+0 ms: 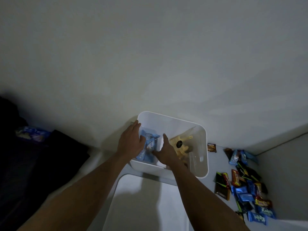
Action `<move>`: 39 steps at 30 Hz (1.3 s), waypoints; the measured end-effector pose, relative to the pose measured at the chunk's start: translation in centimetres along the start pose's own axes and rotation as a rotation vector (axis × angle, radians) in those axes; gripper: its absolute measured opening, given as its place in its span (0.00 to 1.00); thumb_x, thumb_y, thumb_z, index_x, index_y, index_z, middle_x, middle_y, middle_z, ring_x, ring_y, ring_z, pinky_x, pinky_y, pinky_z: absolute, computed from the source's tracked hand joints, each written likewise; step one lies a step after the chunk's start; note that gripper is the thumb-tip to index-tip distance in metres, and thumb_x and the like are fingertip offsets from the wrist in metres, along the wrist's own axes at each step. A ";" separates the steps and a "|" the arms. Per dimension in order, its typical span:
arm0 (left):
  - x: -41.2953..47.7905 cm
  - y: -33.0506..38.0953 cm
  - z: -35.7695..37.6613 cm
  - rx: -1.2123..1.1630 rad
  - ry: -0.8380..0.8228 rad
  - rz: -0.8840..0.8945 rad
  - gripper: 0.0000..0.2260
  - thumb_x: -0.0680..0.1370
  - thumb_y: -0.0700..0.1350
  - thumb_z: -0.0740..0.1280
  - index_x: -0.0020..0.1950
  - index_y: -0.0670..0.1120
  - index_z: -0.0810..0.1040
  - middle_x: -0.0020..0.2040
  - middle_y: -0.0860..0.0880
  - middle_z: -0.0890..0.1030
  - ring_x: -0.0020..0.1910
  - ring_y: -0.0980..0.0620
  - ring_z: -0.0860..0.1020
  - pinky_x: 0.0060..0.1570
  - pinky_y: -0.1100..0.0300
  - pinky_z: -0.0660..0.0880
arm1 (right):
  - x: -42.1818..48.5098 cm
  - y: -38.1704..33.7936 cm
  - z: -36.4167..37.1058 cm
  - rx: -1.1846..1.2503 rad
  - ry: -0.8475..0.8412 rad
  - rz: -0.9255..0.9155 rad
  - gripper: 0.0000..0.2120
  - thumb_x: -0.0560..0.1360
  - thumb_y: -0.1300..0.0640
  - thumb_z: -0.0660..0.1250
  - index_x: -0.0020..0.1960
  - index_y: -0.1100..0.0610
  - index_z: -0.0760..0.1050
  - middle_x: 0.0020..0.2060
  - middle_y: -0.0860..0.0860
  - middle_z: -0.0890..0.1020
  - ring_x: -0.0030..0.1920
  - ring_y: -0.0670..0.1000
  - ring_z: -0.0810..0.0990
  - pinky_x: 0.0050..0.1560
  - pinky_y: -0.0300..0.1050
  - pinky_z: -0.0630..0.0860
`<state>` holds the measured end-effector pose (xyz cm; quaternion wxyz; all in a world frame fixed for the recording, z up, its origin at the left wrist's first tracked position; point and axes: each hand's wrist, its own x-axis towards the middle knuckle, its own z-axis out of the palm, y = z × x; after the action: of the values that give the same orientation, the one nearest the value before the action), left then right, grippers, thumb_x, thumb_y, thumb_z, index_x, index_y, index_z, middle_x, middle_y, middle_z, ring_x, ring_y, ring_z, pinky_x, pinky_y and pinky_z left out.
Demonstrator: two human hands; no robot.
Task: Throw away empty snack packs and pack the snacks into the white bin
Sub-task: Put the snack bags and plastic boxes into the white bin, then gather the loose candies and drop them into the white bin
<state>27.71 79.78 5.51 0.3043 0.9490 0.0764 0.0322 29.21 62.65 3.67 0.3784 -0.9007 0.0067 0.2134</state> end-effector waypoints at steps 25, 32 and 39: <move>-11.2 26.7 28.1 0.107 -0.522 0.354 0.30 0.79 0.55 0.61 0.80 0.53 0.55 0.79 0.48 0.59 0.78 0.43 0.55 0.74 0.40 0.58 | -14.8 36.5 -18.7 0.001 0.634 0.226 0.45 0.70 0.28 0.65 0.76 0.54 0.62 0.67 0.56 0.72 0.68 0.58 0.69 0.66 0.56 0.71; -12.4 29.0 34.9 0.222 -0.607 0.208 0.42 0.73 0.75 0.54 0.77 0.64 0.35 0.80 0.52 0.35 0.77 0.36 0.33 0.70 0.25 0.42 | -15.5 41.7 -18.3 -0.268 0.272 0.173 0.66 0.56 0.14 0.58 0.82 0.49 0.43 0.81 0.53 0.46 0.80 0.61 0.47 0.77 0.65 0.50; -13.1 28.6 39.0 0.361 -0.527 0.160 0.36 0.74 0.74 0.50 0.79 0.64 0.48 0.81 0.50 0.40 0.78 0.35 0.35 0.68 0.27 0.37 | -12.4 43.0 -18.9 -0.331 0.281 0.092 0.59 0.57 0.20 0.63 0.78 0.52 0.59 0.78 0.58 0.62 0.75 0.63 0.64 0.69 0.66 0.65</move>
<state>22.54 32.31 -9.70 0.1369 0.9663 -0.0754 -0.2046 17.62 17.16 -8.93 0.2107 -0.9701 0.0652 0.1010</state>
